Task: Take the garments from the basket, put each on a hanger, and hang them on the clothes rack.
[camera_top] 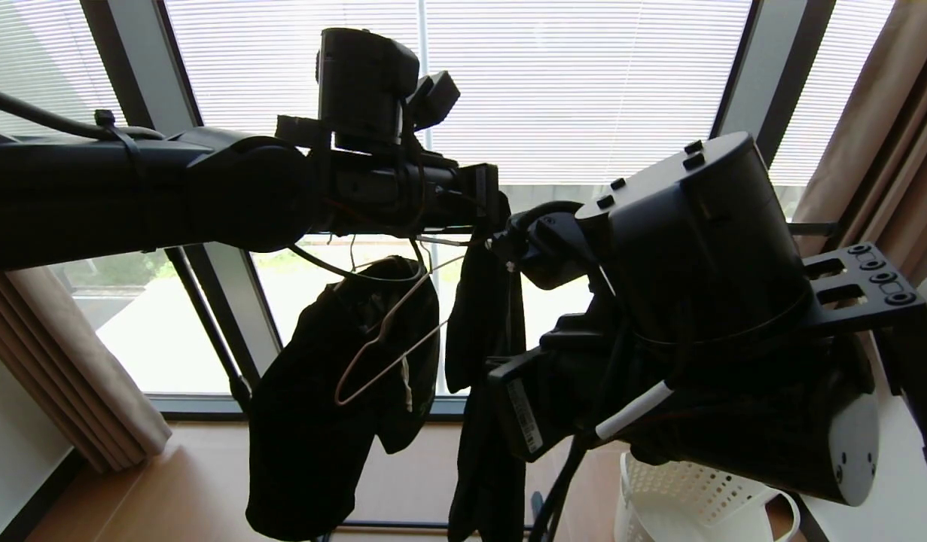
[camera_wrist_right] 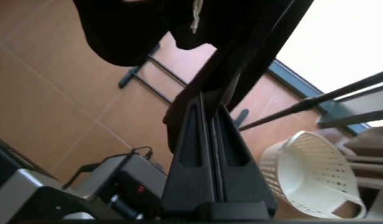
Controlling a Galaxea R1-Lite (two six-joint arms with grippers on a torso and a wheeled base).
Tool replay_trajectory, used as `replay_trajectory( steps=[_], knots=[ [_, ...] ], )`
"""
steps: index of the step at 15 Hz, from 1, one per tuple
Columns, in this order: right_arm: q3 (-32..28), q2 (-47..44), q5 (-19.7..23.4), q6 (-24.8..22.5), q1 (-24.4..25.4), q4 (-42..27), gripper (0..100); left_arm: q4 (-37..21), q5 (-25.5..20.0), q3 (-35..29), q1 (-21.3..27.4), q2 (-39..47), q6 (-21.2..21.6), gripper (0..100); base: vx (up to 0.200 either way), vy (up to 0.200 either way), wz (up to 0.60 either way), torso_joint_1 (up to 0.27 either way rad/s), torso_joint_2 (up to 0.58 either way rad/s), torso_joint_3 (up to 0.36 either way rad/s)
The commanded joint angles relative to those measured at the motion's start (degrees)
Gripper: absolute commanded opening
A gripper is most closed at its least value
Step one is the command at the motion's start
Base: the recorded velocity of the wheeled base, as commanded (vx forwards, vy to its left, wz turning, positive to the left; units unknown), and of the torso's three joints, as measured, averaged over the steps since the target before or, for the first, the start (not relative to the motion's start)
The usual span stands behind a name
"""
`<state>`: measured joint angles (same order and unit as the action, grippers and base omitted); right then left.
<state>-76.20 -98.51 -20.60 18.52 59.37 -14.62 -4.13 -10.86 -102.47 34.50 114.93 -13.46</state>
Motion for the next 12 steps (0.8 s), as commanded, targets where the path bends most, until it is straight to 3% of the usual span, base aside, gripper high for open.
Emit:
replay_trajectory(
  steps=[1, 4, 6, 8, 12],
  knots=[
    [-0.44, -2.65, 0.04, 3.10, 0.84, 3.01, 0, 0.00, -0.04, 0.26, 0.04, 0.47, -0.08, 0, 0.000, 0.000, 0.00, 0.000, 0.00, 0.000],
    [1.14, -1.95, 0.12, 7.76, 1.01, 6.88, 0, 0.09, -0.12, 1.22, 0.22, 0.29, -0.16, 0, 0.000, 0.000, 0.00, 0.000, 0.00, 0.000],
    [2.81, -0.72, 0.21, 8.29, 1.01, 9.34, 0, 0.09, -0.12, 1.31, 0.48, 0.29, -0.16, 0, 0.000, 0.000, 0.00, 0.000, 0.00, 0.000],
    [10.11, 3.06, -0.32, 7.76, 0.22, 9.87, 0, 0.09, -0.12, 4.30, 0.13, -1.64, -0.16, 0, 0.000, 0.000, 0.00, 0.000, 0.00, 0.000],
    [22.24, 9.74, -0.84, 3.02, -11.38, 9.52, 0, 0.00, -0.21, 13.35, -1.89, -8.50, 2.12, 0, 0.000, 0.000, 0.00, 0.000, 0.00, 0.000]
  ],
)
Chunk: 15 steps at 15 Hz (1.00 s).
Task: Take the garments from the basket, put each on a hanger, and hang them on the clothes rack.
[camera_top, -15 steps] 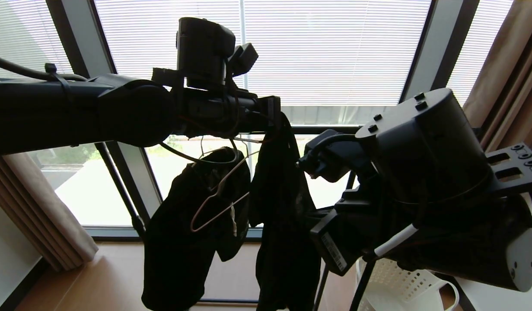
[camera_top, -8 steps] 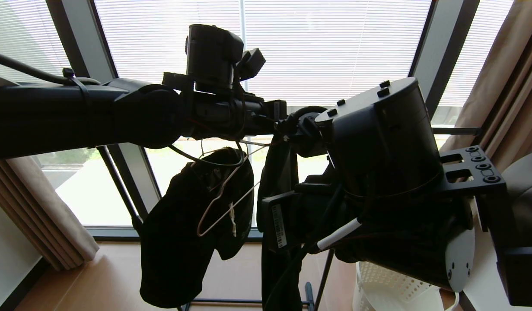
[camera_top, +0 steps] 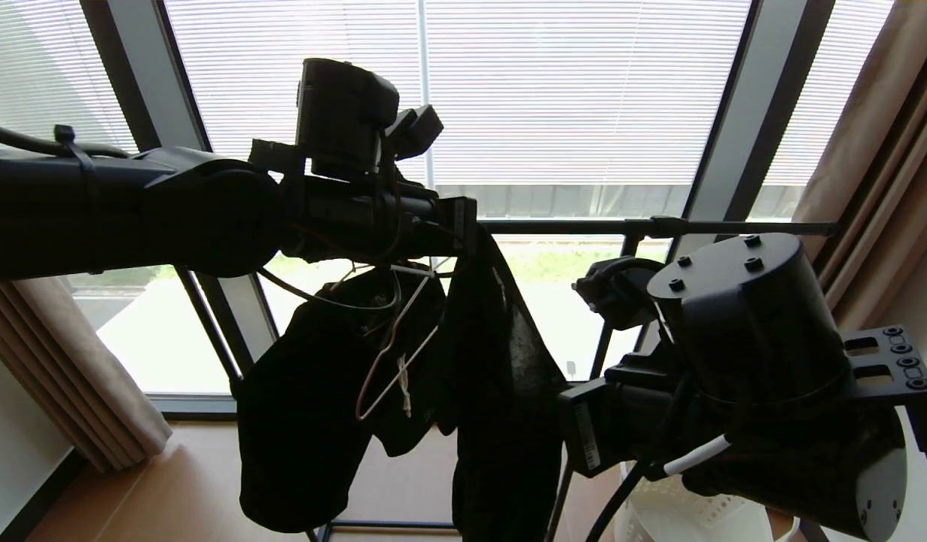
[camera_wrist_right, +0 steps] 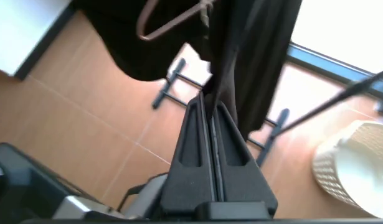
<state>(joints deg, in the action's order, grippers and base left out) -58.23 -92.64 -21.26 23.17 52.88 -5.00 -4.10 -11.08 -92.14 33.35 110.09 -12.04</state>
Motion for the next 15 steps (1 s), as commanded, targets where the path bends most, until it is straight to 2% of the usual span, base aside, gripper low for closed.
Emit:
replay_trajectory(
  steps=[1, 2, 4, 8, 10, 12, 15],
  knots=[
    [4.45, 3.87, -0.98, -2.34, -7.71, 0.08, 0, -0.03, 0.01, 5.30, -1.10, -5.24, 1.76, 0, 0.000, 0.000, 0.00, 0.000, 0.00, 0.000],
    [4.01, 3.34, -1.85, -2.96, -9.55, 0.43, 0, -0.03, 0.09, 6.97, -1.10, -6.38, 2.11, 0, 0.000, 0.000, 0.00, 0.000, 0.00, 0.000],
    [-1.18, -0.62, -3.44, -4.81, -14.04, 0.78, 0, -0.03, 0.01, 12.95, -0.66, -9.63, 4.31, 0, 0.000, 0.000, 0.00, 0.000, 0.00, 0.000],
    [-16.74, -11.34, -4.76, -4.45, -14.74, 0.78, 0, -0.03, 0.18, 19.89, 5.49, -10.86, 5.63, 0, 0.000, 0.000, 0.00, 0.000, 0.00, 0.000],
    [-21.57, -15.03, -4.67, -4.10, -14.74, 0.78, 0, -0.03, 0.27, 20.95, 8.13, -10.78, 5.54, 0, 0.000, 0.000, 0.00, 0.000, 0.00, 0.000],
    [-28.69, -19.86, -4.67, -2.52, -14.47, 0.78, 0, 0.05, 0.18, 21.12, 11.47, -10.51, 4.75, 0, 0.000, 0.000, 0.00, 0.000, 0.00, 0.000],
    [-33.96, -22.68, -3.96, -0.67, -12.89, 0.78, 0, 1.11, 0.18, 19.80, 14.55, -9.02, 0.00, 0, 0.000, 0.000, 0.00, 0.000, 0.00, 0.000]
  ],
)
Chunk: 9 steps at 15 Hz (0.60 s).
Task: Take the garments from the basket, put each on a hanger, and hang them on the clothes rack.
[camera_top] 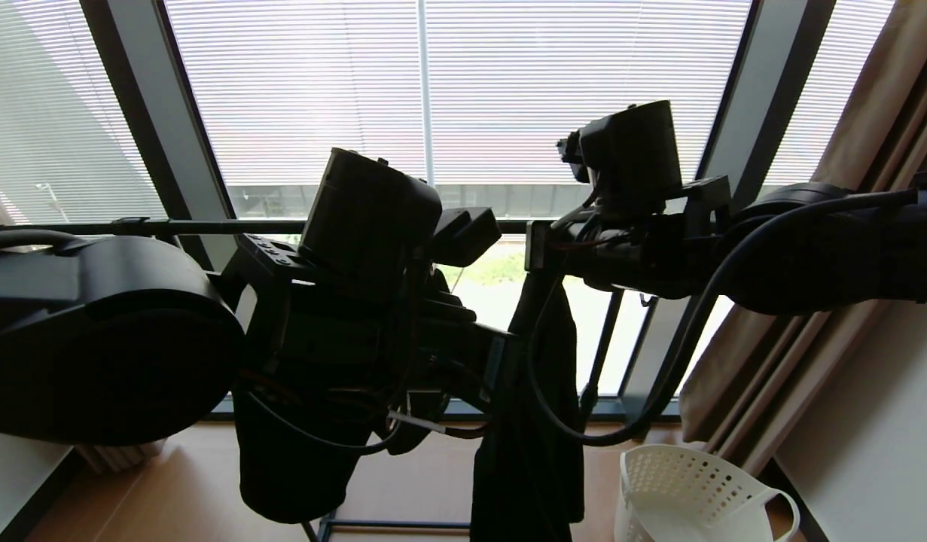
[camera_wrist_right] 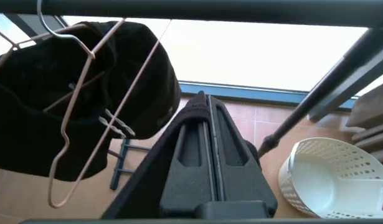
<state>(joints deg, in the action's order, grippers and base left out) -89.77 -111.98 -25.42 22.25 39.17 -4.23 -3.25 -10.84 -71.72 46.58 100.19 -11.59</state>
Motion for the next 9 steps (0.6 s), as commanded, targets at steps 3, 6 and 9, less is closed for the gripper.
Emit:
replay_trajectory(
  steps=[3, 6, 9],
  knots=[
    [-3.39, -3.68, 0.37, 1.92, 1.61, 0.01, 0, 1.67, 0.38, -1.50, 1.76, 1.67, -2.82, 0, 0.000, 0.000, 0.00, 0.000, 0.00, 0.000],
    [-2.60, -2.45, 1.60, 3.33, 1.52, -0.34, 0, 1.94, 1.08, -0.88, 1.14, 1.14, -3.79, 0, 0.000, 0.000, 0.00, 0.000, 0.00, 0.000],
    [0.39, 1.06, 1.42, 3.59, -0.14, -0.25, 0, 1.94, 1.17, 1.93, -1.58, -2.28, -3.79, 0, 0.000, 0.000, 0.00, 0.000, 0.00, 0.000]
  ],
)
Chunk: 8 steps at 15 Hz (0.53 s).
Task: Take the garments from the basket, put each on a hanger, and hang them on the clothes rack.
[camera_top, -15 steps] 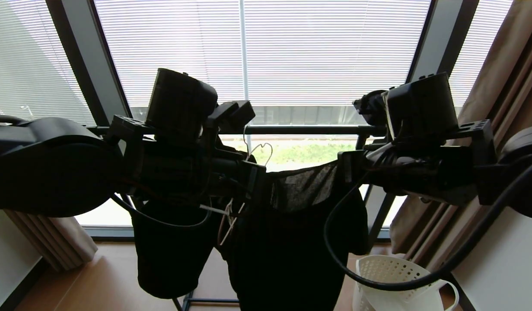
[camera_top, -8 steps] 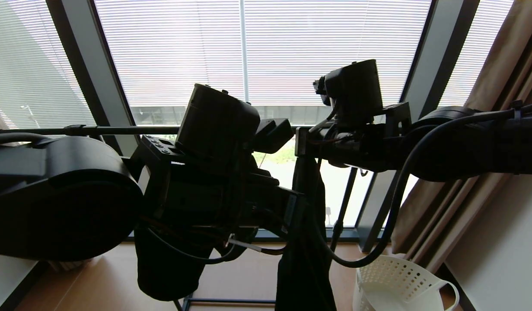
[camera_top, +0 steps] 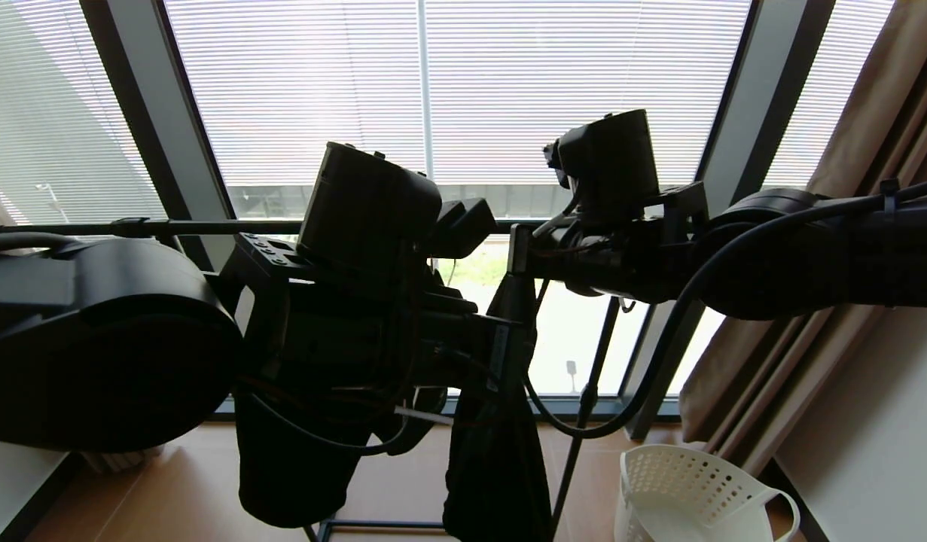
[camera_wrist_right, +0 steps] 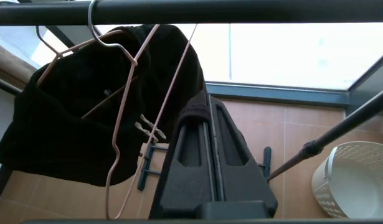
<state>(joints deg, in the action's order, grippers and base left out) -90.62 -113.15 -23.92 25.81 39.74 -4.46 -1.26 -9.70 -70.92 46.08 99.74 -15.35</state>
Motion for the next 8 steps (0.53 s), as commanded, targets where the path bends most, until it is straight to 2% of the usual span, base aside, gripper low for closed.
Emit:
replay_trajectory(
  steps=[1, 4, 7, 8],
  knots=[
    [2.12, 3.11, -0.08, 0.03, -1.51, 0.07, 0, -0.06, 0.04, 1.93, -1.70, -2.36, -0.03, 0, 0.000, 0.000, 0.00, 0.000, 0.00, 0.000],
    [9.24, 9.44, -0.43, -0.58, -3.79, -0.20, 0, 0.03, 0.30, 3.86, -6.18, -3.50, 0.32, 0, 0.000, 0.000, 0.00, 0.000, 0.00, 0.000],
    [16.53, 15.33, -0.43, -1.90, -3.71, 0.07, 0, 0.11, 1.00, 2.63, -9.17, -1.92, 0.32, 0, 0.000, 0.000, 0.00, 0.000, 0.00, 0.000],
    [20.66, 18.32, -0.52, -1.90, -2.30, 0.16, 0, 0.20, 1.00, 2.28, -10.05, -0.95, 0.32, 0, 0.000, 0.000, 0.00, 0.000, 0.00, 0.000]
  ],
)
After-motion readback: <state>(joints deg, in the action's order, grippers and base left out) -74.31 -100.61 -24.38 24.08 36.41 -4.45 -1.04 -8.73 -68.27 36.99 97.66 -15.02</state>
